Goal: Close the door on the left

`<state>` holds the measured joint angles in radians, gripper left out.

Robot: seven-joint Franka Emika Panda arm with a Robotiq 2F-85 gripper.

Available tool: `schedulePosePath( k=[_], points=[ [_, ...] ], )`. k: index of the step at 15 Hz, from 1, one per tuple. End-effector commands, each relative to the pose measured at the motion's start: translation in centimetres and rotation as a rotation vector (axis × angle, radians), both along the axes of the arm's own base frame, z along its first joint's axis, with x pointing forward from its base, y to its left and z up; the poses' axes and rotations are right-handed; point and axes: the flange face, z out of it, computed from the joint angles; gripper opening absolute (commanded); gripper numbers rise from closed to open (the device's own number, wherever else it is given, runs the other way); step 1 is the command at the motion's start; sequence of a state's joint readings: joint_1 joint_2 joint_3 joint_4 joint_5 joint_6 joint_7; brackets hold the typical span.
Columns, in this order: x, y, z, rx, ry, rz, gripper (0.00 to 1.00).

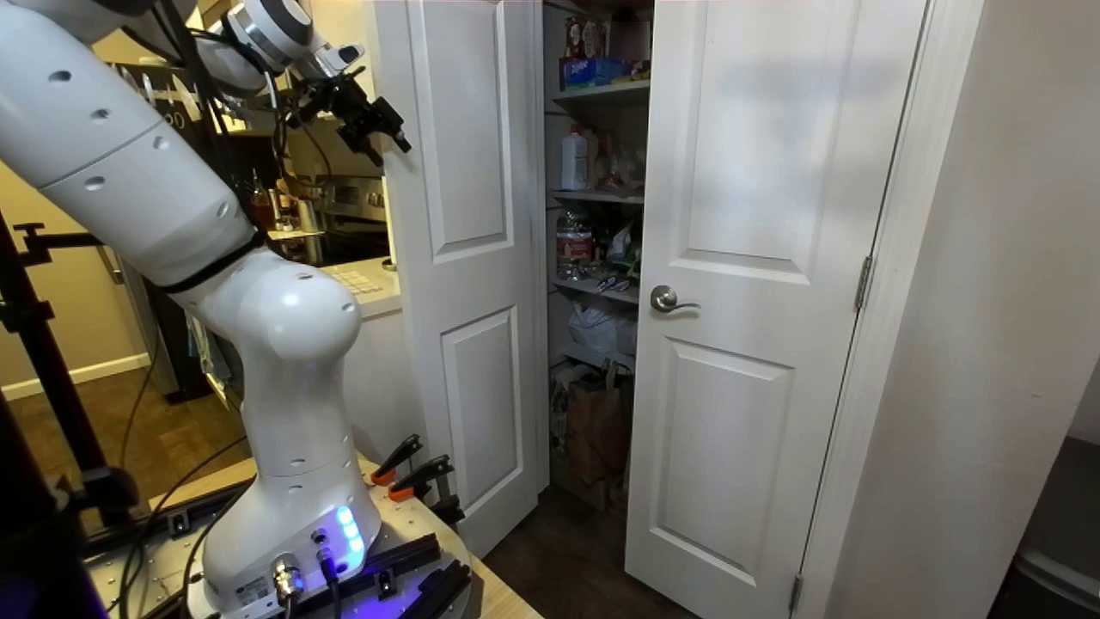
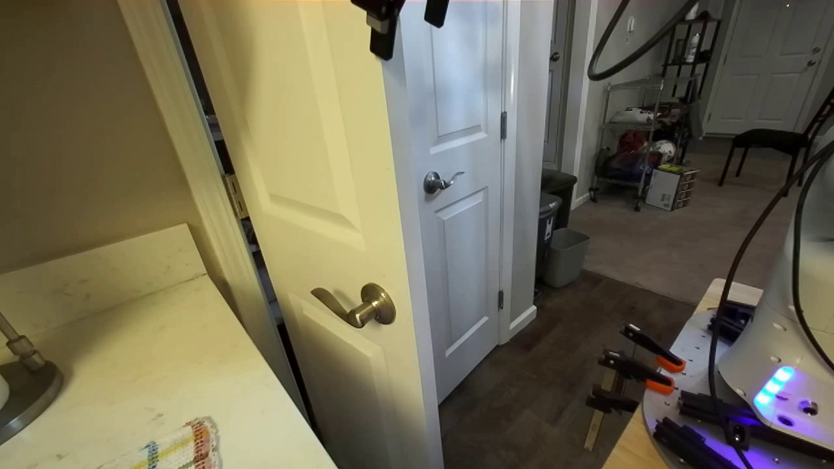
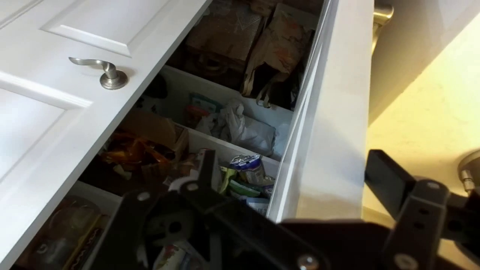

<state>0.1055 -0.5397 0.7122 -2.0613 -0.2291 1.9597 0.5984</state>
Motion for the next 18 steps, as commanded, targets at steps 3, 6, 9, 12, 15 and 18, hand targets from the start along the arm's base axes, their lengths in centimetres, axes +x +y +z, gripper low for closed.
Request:
schedulePosePath(
  k=[3, 6, 9, 12, 15, 18],
  points=[
    [-1.0, -0.5, 1.9, -0.101, -0.060, -0.119, 1.00],
    [-1.2, -0.9, 2.4, -0.149, -0.081, -0.178, 1.00],
    [-1.4, -0.8, 2.2, -0.167, -0.028, -0.211, 1.00],
    [-1.8, -0.5, 1.9, -0.175, 0.051, -0.203, 1.00],
    [-1.7, 1.5, 2.2, -0.035, 0.075, -0.132, 1.00],
    [-2.1, 1.9, 3.9, 0.032, 0.081, -0.086, 1.00]
  ],
)
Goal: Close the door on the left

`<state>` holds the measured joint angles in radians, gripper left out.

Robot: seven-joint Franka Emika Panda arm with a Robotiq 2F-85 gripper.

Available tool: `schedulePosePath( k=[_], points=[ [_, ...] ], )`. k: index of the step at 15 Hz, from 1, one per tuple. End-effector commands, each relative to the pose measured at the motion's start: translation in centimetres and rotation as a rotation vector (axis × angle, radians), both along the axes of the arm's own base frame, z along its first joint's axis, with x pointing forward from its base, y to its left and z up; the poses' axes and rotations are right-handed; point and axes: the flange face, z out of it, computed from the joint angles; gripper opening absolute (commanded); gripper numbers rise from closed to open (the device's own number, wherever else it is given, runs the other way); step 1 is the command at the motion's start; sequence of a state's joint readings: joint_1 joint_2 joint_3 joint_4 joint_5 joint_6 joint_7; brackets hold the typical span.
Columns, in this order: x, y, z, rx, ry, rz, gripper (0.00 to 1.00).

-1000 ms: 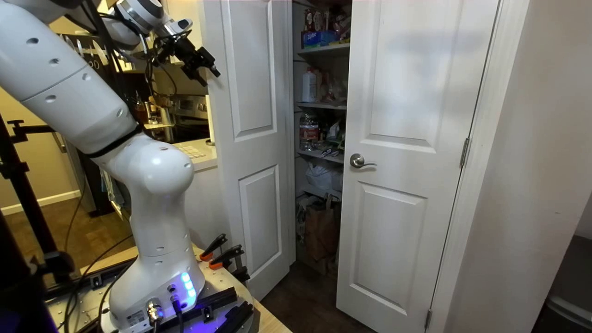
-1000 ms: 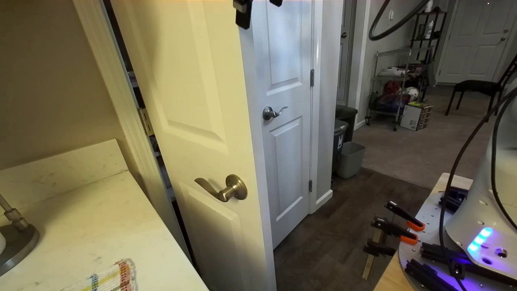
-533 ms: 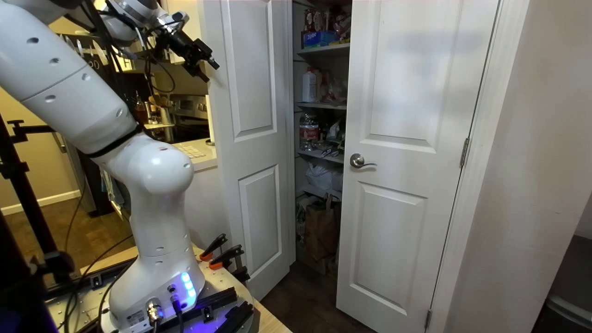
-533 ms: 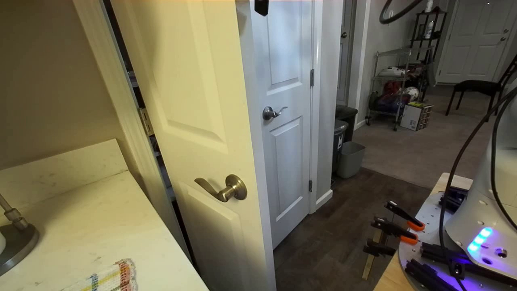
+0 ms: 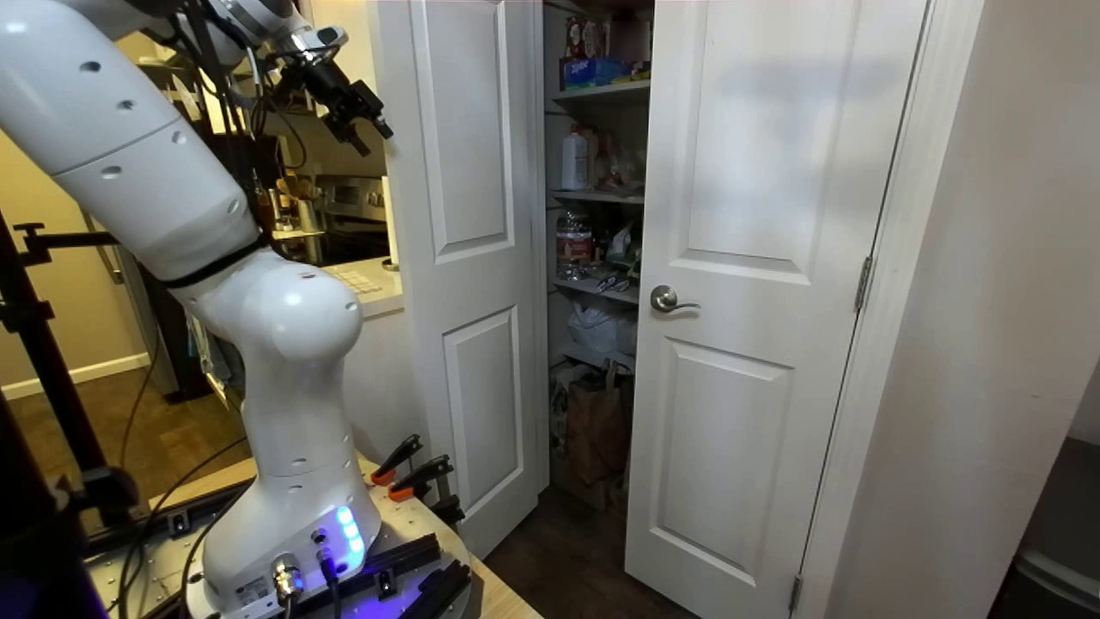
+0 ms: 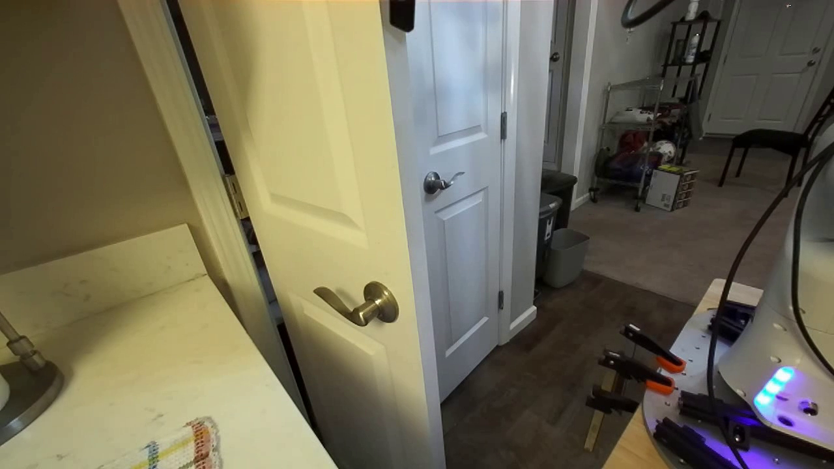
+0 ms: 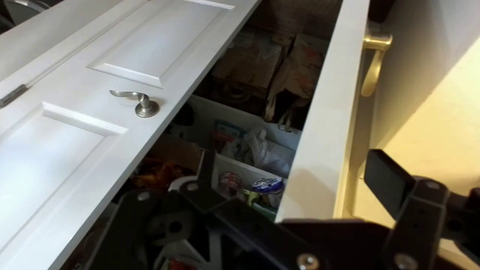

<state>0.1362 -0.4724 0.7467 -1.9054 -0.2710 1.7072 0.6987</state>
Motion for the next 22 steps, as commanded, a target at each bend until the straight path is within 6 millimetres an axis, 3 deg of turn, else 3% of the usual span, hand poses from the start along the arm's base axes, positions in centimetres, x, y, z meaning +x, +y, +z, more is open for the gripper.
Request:
schedulePosePath(
  k=[1, 7, 12, 17, 22],
  points=[
    [0.1, 0.6, 1.7, 0.085, 0.010, 0.020, 1.00],
    [0.9, 0.8, 2.4, 0.100, -0.044, 0.038, 1.00],
    [3.2, 0.9, -0.2, 0.078, -0.056, 0.039, 1.00],
    [5.3, -0.4, -3.1, -0.010, -0.055, -0.004, 1.00],
    [5.4, -1.1, -3.3, -0.058, -0.070, -0.054, 1.00]
  ],
)
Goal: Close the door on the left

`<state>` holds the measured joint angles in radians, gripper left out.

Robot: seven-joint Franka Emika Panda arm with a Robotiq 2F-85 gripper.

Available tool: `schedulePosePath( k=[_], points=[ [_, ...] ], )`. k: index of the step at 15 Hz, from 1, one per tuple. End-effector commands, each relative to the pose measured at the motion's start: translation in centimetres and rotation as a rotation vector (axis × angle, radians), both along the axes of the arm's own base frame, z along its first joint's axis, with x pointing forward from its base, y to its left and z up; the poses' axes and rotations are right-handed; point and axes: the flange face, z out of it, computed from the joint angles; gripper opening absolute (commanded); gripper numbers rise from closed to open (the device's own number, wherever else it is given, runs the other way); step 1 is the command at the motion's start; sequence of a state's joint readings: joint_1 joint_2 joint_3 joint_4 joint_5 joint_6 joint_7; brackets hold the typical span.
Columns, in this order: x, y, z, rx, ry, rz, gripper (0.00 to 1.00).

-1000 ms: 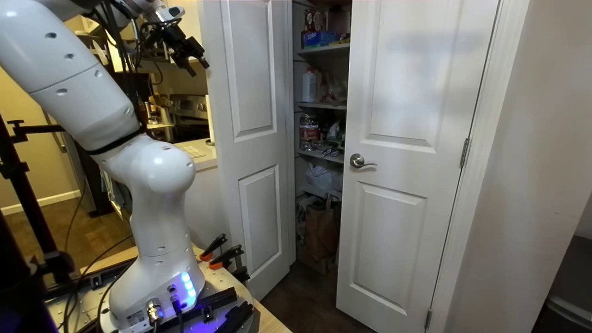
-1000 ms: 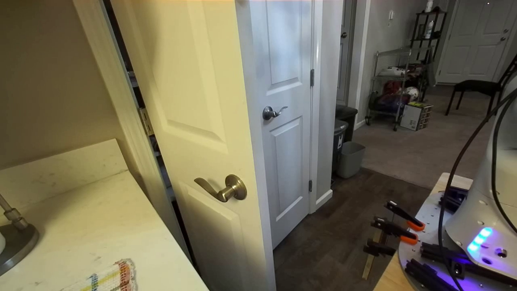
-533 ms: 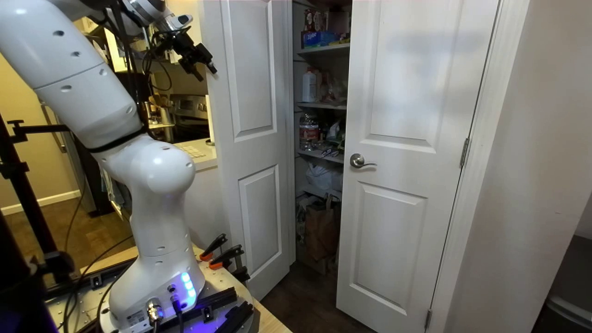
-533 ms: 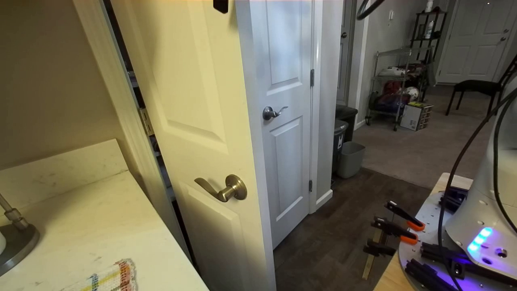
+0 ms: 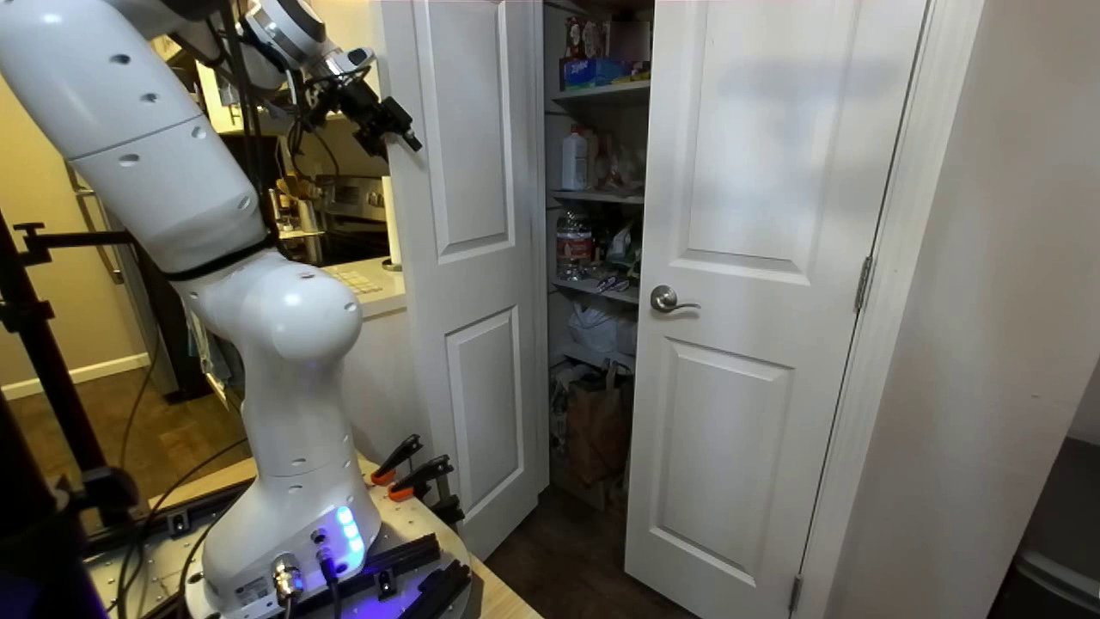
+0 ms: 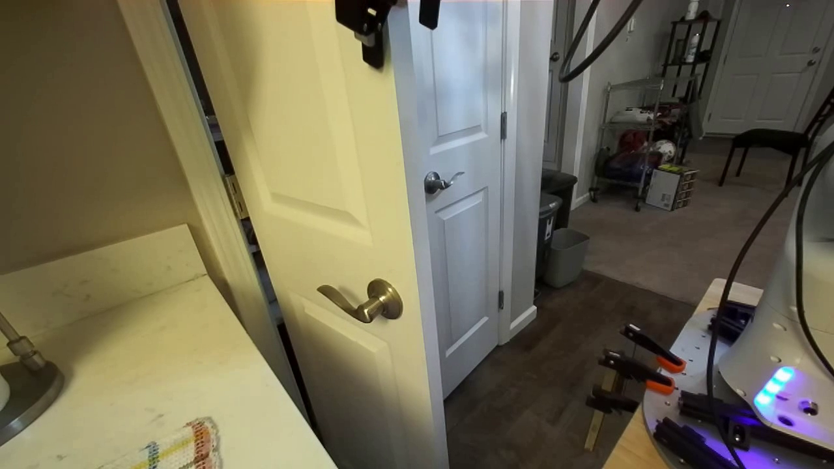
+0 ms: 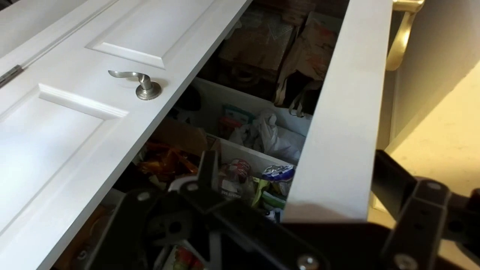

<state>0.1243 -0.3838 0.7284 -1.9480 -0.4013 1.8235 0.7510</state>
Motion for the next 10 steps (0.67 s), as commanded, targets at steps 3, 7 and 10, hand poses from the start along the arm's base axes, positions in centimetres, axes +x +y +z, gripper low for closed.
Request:
schedulePosePath(
  k=[3, 7, 10],
  points=[
    [0.4, -1.0, -0.5, -0.067, -0.018, -0.073, 1.00],
    [0.0, -2.3, -0.2, -0.120, -0.022, -0.147, 1.00],
    [-0.5, -4.2, -0.1, -0.144, -0.023, -0.245, 1.00]
  ],
)
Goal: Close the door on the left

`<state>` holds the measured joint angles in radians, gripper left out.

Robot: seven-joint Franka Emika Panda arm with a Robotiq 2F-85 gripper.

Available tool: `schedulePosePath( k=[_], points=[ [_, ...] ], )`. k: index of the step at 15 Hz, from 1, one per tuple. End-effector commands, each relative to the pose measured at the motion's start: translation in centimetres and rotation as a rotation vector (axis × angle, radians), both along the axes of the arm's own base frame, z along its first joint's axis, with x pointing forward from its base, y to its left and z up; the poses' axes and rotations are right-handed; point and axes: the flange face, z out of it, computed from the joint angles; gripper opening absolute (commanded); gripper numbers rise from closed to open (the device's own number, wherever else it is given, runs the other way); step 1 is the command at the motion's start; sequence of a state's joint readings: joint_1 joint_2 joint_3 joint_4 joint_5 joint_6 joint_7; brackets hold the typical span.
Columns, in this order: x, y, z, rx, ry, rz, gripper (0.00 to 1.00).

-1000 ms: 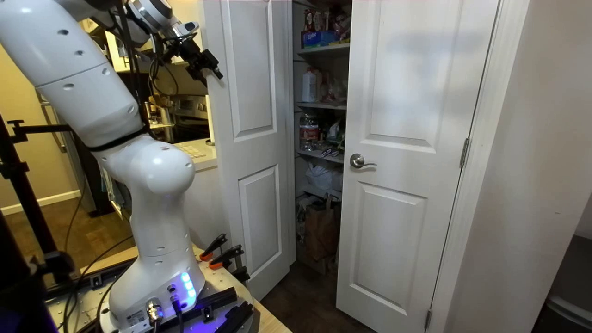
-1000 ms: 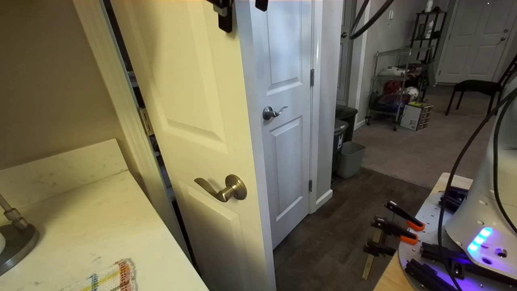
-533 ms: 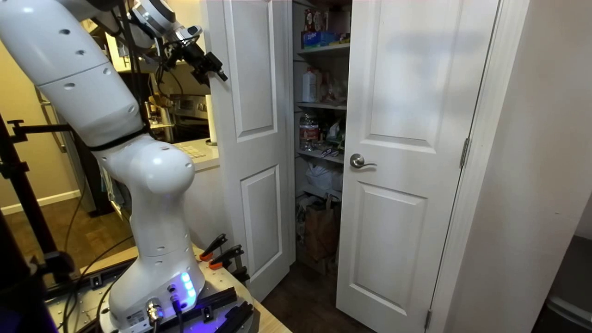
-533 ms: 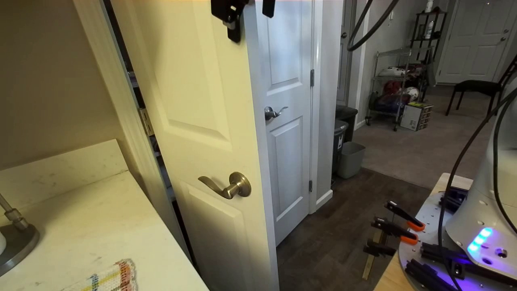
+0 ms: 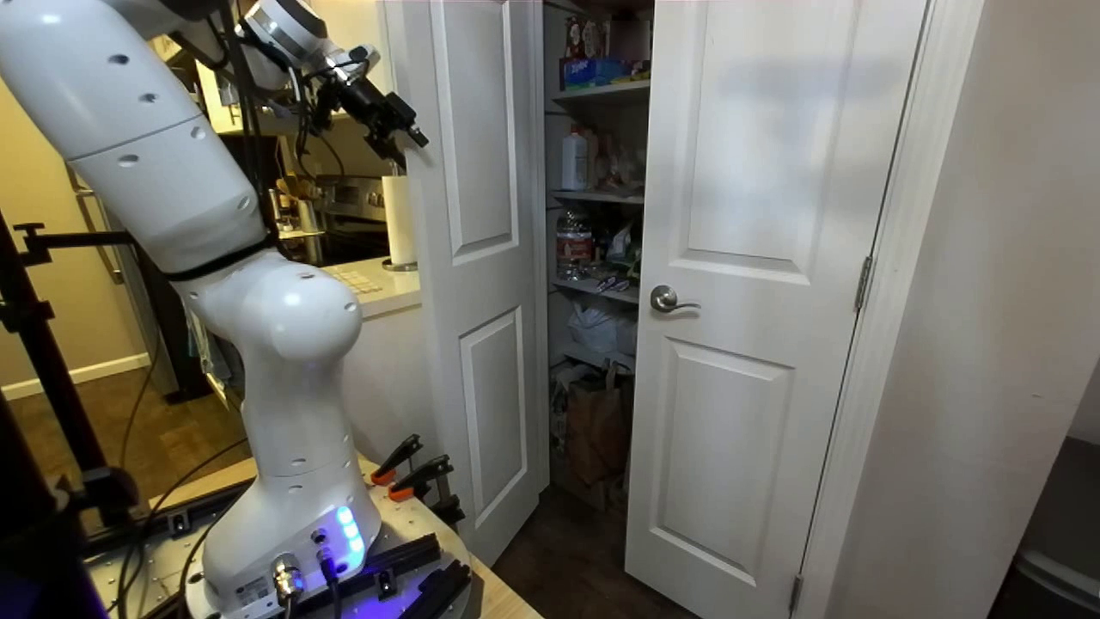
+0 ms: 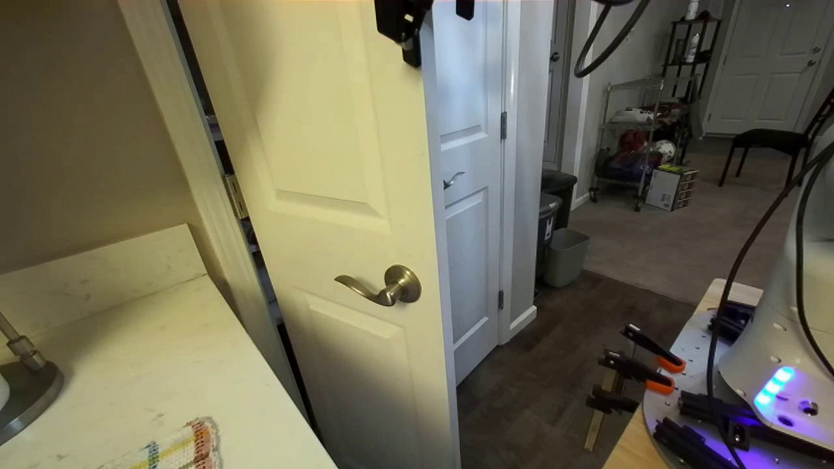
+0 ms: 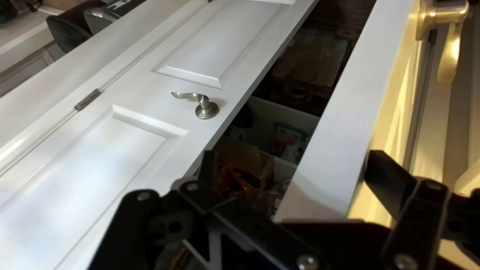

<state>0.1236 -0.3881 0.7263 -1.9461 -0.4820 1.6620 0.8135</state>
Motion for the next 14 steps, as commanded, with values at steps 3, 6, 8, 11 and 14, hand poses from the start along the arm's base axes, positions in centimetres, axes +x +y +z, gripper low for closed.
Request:
schedulePosePath(
  k=[3, 6, 8, 11, 14],
  points=[
    [-2.1, -7.3, 2.3, -0.053, -0.018, -0.218, 1.00],
    [-4.0, -12.4, 3.2, -0.066, 0.031, -0.373, 1.00],
    [-5.2, -12.9, 2.4, -0.045, 0.109, -0.392, 1.00],
    [-6.5, -10.6, -0.4, 0.094, 0.222, -0.308, 1.00],
    [-7.9, -5.3, -2.6, 0.207, 0.298, -0.181, 1.00]
  ],
)
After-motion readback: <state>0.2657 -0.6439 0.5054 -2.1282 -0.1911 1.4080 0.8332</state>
